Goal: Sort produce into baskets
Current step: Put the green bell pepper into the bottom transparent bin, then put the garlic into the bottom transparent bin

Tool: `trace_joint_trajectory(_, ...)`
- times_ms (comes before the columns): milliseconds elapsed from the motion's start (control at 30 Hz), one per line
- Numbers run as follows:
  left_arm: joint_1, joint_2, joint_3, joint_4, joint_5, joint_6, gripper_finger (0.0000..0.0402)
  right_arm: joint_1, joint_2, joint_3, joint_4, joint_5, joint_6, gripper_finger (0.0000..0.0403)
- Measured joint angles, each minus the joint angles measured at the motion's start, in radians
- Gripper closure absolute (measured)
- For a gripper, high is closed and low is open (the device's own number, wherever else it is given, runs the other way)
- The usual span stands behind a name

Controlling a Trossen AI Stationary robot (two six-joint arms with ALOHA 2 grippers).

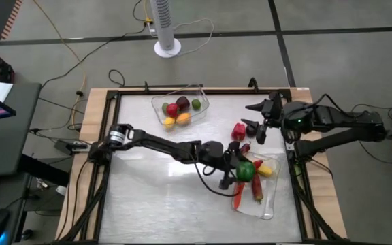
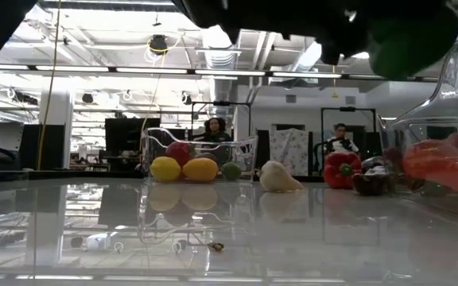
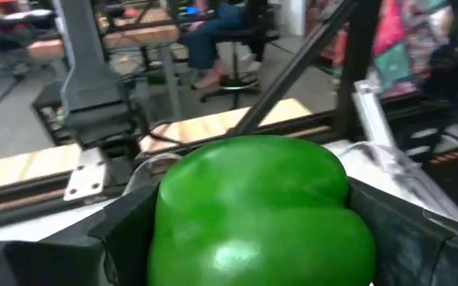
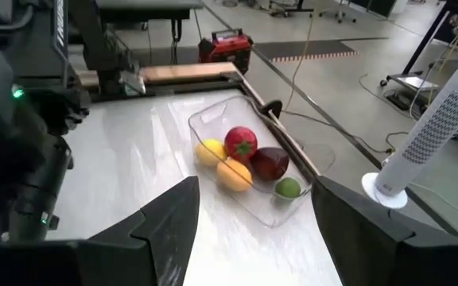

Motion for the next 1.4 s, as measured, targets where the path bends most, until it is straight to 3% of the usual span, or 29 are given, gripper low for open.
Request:
trace_joint_trajectory(200, -0.007, 0.022, 0.029, -0.017, -0.044, 0.000, 0.0044, 0.001, 0.021, 0.000, -0.011, -0.001, 0.000, 0.0131)
trace_joint_trajectory(333, 0.000, 0.021, 0.059, -0.127, -0.044, 0.022, 0.0009, 0.001, 0.022, 0.000, -0.021, 0.002, 0.002, 0.0131)
trace_joint_trajectory(667, 0.021, -0.012, 0.074, -0.437, -0.037, 0.114, 0.0034, 0.013, 0.022, 0.000, -0.028, 0.004, 0.010, 0.0131)
trace_joint_trajectory(800, 0.049, -0.023, -0.011, -0.447, -0.040, 0.079, 0.0040, 0.013, 0.022, 0.000, -0.030, 0.004, 0.010, 0.0131)
trace_joint_trajectory(967, 0.067, -0.102, -0.178, -0.273, -0.047, 0.034, 0.0043, 0.013, 0.022, -0.026, -0.016, 0.005, 0.011, 0.0131)
trace_joint_trajectory(1167, 0.083, -0.200, -0.374, -0.215, -0.231, 0.035, 0.0043, 0.002, 0.022, -0.063, 0.007, 0.008, 0.006, 0.0131)
trace_joint_trajectory(1400, 0.132, -0.164, -0.441, -0.215, -0.190, -0.123, 0.0043, 0.006, 0.022, -0.063, 0.060, 0.008, -0.013, 0.0131)
